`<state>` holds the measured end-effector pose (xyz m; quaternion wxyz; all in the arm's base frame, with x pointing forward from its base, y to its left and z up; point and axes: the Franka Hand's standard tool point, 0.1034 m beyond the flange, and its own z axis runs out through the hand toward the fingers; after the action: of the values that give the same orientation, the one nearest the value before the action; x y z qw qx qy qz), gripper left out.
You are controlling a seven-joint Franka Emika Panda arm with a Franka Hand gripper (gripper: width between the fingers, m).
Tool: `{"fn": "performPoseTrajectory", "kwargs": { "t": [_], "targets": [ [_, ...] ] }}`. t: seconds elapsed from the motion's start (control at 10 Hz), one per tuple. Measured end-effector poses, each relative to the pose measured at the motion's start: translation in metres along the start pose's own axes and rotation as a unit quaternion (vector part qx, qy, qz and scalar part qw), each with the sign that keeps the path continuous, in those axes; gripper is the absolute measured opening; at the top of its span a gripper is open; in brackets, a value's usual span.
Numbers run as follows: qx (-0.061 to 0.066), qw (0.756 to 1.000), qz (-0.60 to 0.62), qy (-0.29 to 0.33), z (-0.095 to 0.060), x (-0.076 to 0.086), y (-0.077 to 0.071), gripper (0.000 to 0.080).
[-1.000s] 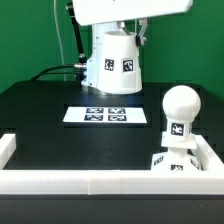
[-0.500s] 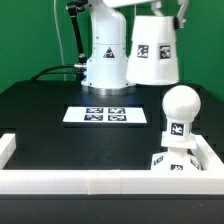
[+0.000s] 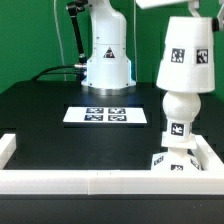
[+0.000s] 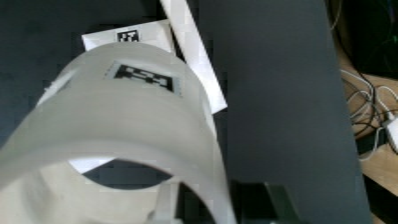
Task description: Assemble lamp
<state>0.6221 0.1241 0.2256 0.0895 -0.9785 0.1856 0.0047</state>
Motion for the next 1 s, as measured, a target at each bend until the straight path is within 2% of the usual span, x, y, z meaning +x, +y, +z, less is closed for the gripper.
{"fn": "performPoseTrajectory", "kwargs": {
  "t": [0.2,0.6,1.0],
  "targets": [
    [-0.005,1.000,-0.003,-0.003,0.017,-0.004,-0.001,0.0047],
    [-0.012,1.000,-0.018,0.006,0.050,-0.010,0.014,0.0047],
    [-0.016,0.999,-0.033,0.004,0.063,-0.008,0.021,0.0047]
  ]
}}
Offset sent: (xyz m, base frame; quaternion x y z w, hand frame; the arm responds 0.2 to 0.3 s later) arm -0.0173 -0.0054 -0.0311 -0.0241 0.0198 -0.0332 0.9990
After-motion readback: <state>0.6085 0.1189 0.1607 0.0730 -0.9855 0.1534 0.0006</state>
